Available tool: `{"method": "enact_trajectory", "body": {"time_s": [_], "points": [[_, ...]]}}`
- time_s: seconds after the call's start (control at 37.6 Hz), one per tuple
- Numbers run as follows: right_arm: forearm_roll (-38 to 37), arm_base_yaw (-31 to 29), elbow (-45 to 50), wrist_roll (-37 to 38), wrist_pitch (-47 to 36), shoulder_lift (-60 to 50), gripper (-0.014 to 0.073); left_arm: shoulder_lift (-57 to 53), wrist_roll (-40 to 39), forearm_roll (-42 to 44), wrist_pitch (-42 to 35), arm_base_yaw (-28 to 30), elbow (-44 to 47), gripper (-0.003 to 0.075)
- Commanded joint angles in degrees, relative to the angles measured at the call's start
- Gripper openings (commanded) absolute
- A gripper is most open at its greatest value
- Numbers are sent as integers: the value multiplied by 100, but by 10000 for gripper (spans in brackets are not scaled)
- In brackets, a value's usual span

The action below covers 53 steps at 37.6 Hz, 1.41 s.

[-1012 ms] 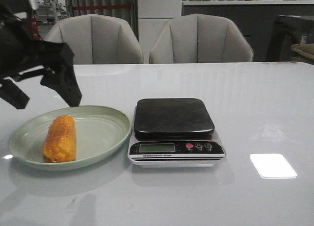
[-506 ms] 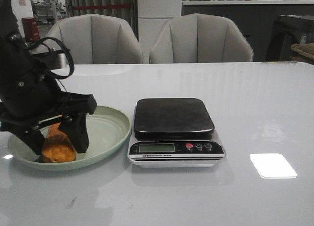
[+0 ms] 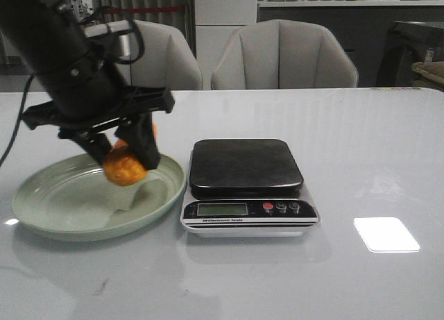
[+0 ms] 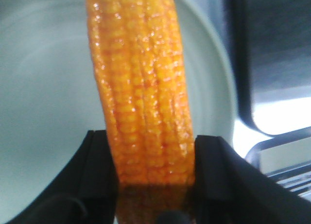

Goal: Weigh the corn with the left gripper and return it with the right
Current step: 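Lift the corn with the left gripper and lower it onto the scale, then open the left gripper and raise it away from the scale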

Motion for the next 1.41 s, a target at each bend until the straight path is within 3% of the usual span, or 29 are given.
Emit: {"method": "enact_trajectory", "body": {"time_s": [0.0, 0.29, 0.53, 0.64, 0.83, 1.14, 1.38], "points": [[-6, -50, 61, -48, -473, -108, 224, -265, 0, -245, -407, -299, -384, 115], [-6, -50, 61, -48, -473, -108, 224, 212, 0, -590, -778, -855, -1023, 143], [-6, -50, 61, -48, -473, -108, 224, 765, 0, -846, -778, -1004, -1425, 391], [-6, -50, 61, -48, -473, -108, 224, 857, 13, -892, -767, -1031, -1497, 465], [-6, -50, 61, -48, -473, -108, 224, 759, 178, -882, -737, -1032, -1518, 468], [-6, -50, 61, -48, -473, -108, 224, -9, 178, -103, -528, -1032, -1499, 468], [-6, -50, 61, -48, -473, -108, 224, -1260, 178, 152, -703, -882, -583, 468]]}}
